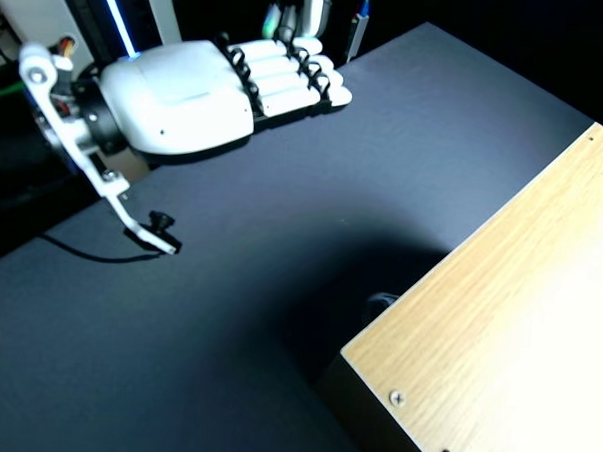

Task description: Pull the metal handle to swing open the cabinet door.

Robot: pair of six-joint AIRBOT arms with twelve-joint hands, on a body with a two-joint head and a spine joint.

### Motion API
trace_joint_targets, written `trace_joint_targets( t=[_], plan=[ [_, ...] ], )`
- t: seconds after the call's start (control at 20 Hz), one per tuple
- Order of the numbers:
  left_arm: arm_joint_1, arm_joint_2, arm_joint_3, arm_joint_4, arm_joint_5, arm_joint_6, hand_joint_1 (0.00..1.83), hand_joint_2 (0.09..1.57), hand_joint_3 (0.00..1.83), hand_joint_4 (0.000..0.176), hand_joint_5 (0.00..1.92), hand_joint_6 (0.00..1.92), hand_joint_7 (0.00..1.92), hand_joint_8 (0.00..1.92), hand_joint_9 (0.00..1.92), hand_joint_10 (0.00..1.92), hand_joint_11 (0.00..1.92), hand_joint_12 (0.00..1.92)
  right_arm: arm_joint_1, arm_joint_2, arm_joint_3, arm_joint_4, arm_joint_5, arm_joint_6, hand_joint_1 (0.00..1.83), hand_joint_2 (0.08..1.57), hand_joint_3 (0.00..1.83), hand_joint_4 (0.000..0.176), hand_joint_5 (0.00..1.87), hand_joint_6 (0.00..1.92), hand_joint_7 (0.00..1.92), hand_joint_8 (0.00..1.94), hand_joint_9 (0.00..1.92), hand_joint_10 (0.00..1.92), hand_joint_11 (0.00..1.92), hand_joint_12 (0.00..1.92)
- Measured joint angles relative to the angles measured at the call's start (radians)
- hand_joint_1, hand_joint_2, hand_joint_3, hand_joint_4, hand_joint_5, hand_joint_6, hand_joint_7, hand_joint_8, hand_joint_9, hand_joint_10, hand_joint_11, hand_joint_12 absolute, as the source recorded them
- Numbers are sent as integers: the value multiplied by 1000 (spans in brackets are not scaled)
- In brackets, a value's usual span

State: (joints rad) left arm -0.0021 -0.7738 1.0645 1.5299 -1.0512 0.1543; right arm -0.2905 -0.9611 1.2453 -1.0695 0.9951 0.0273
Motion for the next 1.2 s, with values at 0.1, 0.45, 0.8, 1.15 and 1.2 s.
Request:
trace_joint_targets(
  t=[0.1, 0.45, 0.8, 1.15, 1.2],
  plan=[
    [-2, 0, 0, -31, 10, 3, 0, 1525, 308, 0, 346, 0, 349, 1, 328, 0, 63, 640, -1, -3, -6, -26, 5, -2, 0, 1571, 154, 0, 130, 2, 155, 1, 150, 1, 0, 502],
    [-3, 0, 0, -30, 18, 5, 0, 1552, 237, 0, 340, 1, 347, 0, 323, 0, 59, 634, -23, 0, -10, -9, -4, -3, 0, 1571, 161, 0, 150, 2, 164, 1, 157, 1, 0, 520],
    [-3, 0, 0, -30, 19, 5, 0, 1557, 224, 0, 345, 3, 352, 4, 330, 5, 67, 635, -23, 8, -19, 158, -159, 2, 0, 1571, 190, 0, 142, 0, 162, 0, 154, 0, 0, 524],
    [-3, 0, 0, -30, 19, 5, 0, 1564, 217, 0, 353, 4, 358, 4, 333, 4, 71, 637, -27, 27, -35, 208, -243, 46, 0, 1571, 195, 0, 146, 2, 166, 2, 161, 2, 0, 532],
    [-3, 0, 0, -30, 19, 5, 0, 1566, 217, 0, 349, 2, 355, 2, 330, 2, 69, 635, -27, 32, -42, 211, -250, 47, 0, 1571, 197, 0, 142, 0, 162, 0, 156, 0, 0, 523]
  ],
)
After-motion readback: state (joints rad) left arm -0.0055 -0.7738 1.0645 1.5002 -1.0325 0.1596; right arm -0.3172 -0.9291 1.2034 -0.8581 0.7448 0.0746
